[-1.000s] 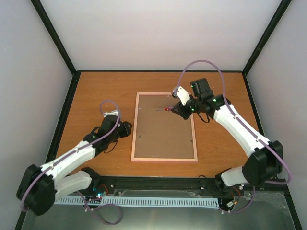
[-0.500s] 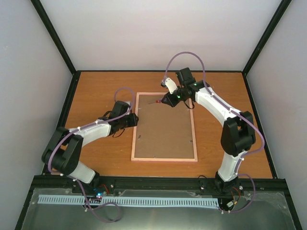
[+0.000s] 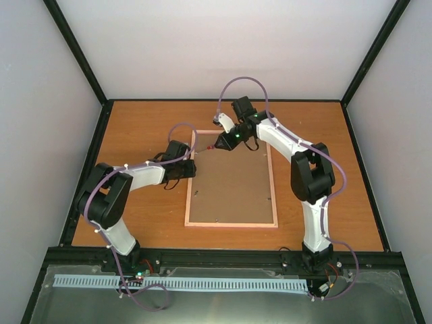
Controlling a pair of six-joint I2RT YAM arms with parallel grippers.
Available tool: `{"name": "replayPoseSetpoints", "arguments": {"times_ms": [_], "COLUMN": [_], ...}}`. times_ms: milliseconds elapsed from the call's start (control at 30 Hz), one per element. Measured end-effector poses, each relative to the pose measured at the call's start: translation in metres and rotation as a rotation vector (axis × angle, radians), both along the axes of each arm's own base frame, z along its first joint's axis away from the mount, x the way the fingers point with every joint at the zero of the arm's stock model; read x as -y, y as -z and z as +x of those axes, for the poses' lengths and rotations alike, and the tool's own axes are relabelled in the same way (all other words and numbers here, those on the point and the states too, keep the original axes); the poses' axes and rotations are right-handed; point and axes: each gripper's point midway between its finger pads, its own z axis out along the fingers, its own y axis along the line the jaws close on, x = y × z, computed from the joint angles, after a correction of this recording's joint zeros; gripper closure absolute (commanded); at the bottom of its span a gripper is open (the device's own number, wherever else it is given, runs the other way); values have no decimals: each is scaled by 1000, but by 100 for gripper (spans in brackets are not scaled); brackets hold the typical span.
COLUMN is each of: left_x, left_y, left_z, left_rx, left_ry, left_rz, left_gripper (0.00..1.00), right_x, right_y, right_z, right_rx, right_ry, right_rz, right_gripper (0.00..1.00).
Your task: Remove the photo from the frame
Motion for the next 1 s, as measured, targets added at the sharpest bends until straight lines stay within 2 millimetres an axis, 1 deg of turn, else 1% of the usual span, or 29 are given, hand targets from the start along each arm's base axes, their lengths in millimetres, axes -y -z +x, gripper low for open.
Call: {"name": "replayPoseSetpoints", "arguments": {"times_ms": [167, 367, 533, 633, 900, 1000], "left_x": [-1, -3, -3, -3, -4, -4], "left_y": [-1, 7, 9, 9, 9, 9], "left_z": [3, 0, 0, 2, 3, 4], "left_rx": [4, -22, -31, -32, -35, -36], "left_ry": [-6, -9, -9, -10, -16, -17], "left_rz": [8, 24, 29, 30, 35, 36], "left_gripper": [70, 71, 72, 77, 82, 85], "right_x": [-7, -11, -12, -12, -15, -14], "right_y": [5, 14, 12, 12, 13, 12], "right_z": [-5, -10, -9, -8, 1, 2], "right_rx": [-20, -49, -44, -40, -29, -27], "right_ry": [-21, -36, -35, -28, -2, 4], "right_rz": [8, 6, 6, -2, -21, -29], "right_gripper": [97, 97, 97, 97, 97, 97]}}
